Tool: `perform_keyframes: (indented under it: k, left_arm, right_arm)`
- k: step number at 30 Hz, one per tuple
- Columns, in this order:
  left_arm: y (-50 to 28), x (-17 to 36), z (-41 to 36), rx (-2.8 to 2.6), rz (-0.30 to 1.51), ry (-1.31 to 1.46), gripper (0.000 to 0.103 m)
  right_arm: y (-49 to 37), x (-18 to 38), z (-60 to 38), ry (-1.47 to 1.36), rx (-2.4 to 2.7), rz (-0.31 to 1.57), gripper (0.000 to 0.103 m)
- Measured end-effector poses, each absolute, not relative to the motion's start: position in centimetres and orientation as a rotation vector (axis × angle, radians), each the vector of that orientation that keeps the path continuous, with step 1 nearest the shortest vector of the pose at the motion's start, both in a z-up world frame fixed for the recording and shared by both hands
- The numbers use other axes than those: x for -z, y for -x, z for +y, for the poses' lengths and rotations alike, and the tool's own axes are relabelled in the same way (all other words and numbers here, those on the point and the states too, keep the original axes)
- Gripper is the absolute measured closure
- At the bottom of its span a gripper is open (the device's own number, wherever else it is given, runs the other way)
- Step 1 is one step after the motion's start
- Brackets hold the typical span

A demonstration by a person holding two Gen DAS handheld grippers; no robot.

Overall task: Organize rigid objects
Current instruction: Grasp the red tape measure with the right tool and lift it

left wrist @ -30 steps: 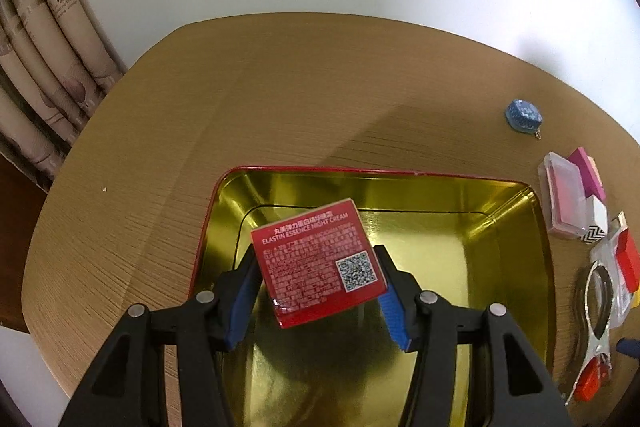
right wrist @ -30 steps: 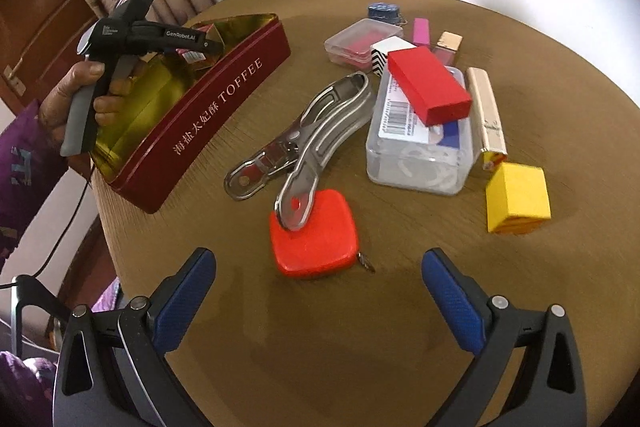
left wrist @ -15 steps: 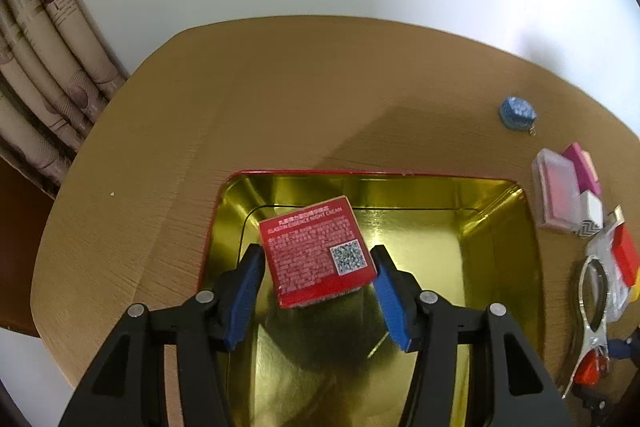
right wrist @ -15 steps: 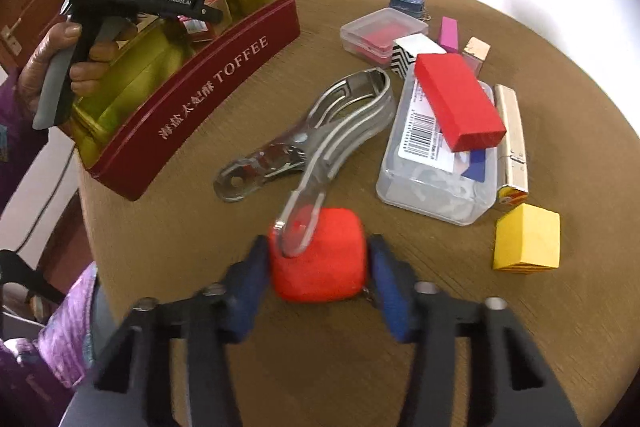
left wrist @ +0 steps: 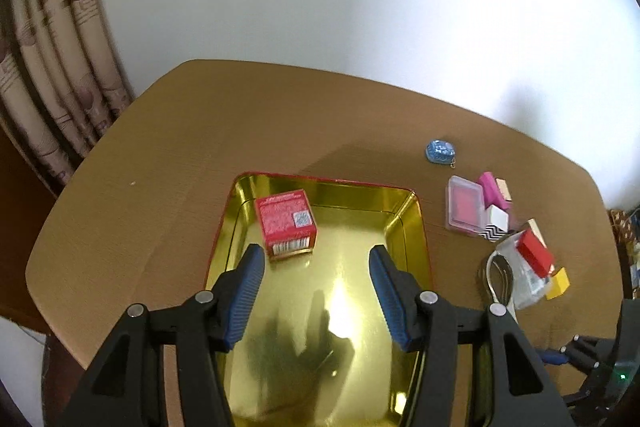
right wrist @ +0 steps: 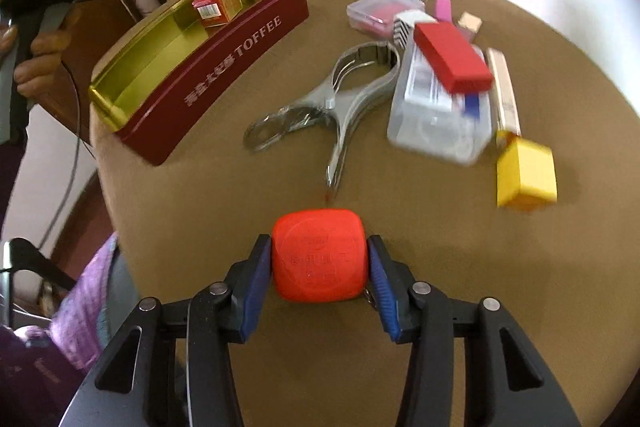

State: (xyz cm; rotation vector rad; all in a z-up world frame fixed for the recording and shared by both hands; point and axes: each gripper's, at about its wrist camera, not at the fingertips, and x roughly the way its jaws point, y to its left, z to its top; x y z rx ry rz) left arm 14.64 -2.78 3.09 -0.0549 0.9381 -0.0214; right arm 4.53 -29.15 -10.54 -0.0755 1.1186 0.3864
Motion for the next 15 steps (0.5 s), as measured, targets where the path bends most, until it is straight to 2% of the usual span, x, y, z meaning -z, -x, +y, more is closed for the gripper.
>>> perform_keyframes:
  k: [8, 15]
  left_arm:
    - [-9.2, -2.8, 2.6, -0.168, 0.914, 0.209, 0.047]
    - [-4.0, -0.8, 6.3, -0.308, 0.890, 0.298, 0.047]
  right_arm:
    - [-1.6, 7.2, -27.7, -0.027, -0.466, 1.074, 0.058]
    - [-7.5, 1.5, -22.8, -0.073, -0.560, 0.943, 0.058]
